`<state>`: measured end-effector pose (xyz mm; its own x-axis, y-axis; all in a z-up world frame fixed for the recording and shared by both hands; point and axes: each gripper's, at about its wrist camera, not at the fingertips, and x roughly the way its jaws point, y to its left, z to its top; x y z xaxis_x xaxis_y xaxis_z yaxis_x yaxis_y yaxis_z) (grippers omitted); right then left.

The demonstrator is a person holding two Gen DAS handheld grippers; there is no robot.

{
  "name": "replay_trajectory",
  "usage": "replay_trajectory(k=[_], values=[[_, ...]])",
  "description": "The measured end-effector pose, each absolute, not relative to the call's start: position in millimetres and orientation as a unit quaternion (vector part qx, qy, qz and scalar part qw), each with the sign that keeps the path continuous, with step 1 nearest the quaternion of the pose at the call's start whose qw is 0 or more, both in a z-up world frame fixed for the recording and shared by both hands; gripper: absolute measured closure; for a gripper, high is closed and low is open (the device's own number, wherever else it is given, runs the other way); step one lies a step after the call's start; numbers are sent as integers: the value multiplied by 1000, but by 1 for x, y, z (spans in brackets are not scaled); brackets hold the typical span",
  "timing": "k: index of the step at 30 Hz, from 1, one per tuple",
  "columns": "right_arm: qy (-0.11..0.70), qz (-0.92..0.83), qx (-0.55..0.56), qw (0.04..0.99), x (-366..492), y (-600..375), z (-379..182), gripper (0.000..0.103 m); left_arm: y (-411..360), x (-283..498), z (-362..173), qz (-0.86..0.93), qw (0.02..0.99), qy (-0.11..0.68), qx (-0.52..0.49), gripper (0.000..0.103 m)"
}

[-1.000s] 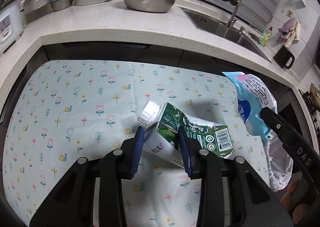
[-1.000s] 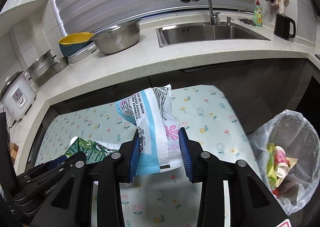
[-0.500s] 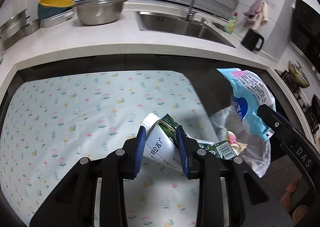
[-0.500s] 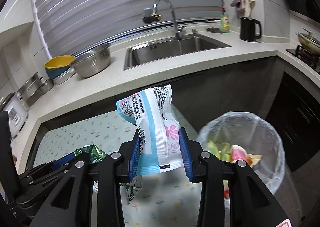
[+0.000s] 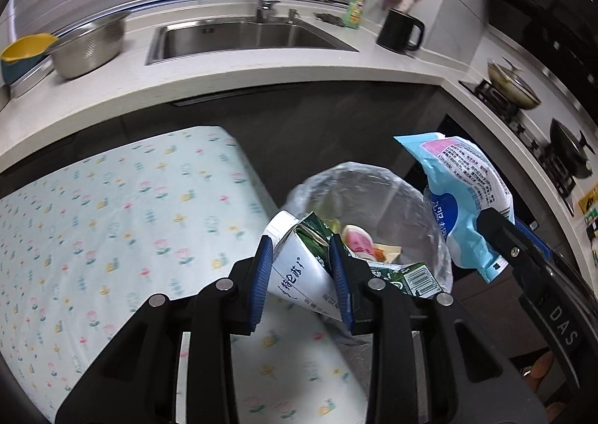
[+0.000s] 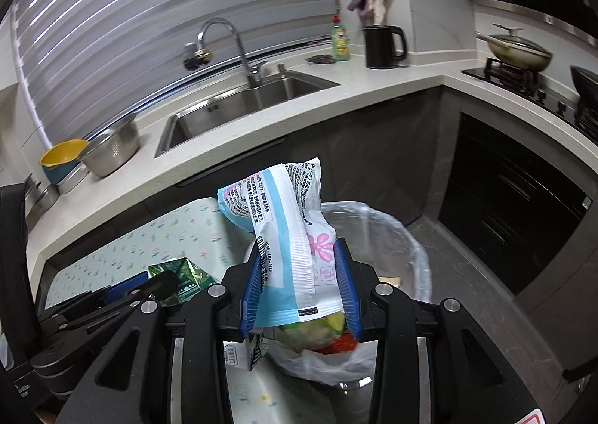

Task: Collect trash
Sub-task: 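Carry the milk carton and snack bag over the bin, then open the left gripper to drop the carton while the right gripper releases the snack bag into the bin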

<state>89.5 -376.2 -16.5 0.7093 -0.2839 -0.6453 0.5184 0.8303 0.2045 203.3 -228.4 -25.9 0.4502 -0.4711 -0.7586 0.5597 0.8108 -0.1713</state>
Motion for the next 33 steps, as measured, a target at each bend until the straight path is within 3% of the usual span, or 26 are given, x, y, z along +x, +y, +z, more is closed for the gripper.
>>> replay_trajectory(k=[13, 14, 16, 25, 33], values=[[315, -253, 212, 890, 67, -415, -38, 67, -291, 189, -43, -329, 835, 433, 81, 72], [316, -253, 213, 889, 68, -416, -39, 67, -291, 189, -43, -326, 837, 431, 81, 71], [316, -253, 214, 889, 68, -417, -41, 67, -293, 189, -43, -320, 840, 430, 81, 53], [321, -241, 213, 891, 76, -412, -45, 67, -281, 194, -40, -305, 851, 420, 81, 46], [326, -233, 209, 892, 89, -402, -45, 65, -267, 199, -40, -297, 854, 421, 77, 45]])
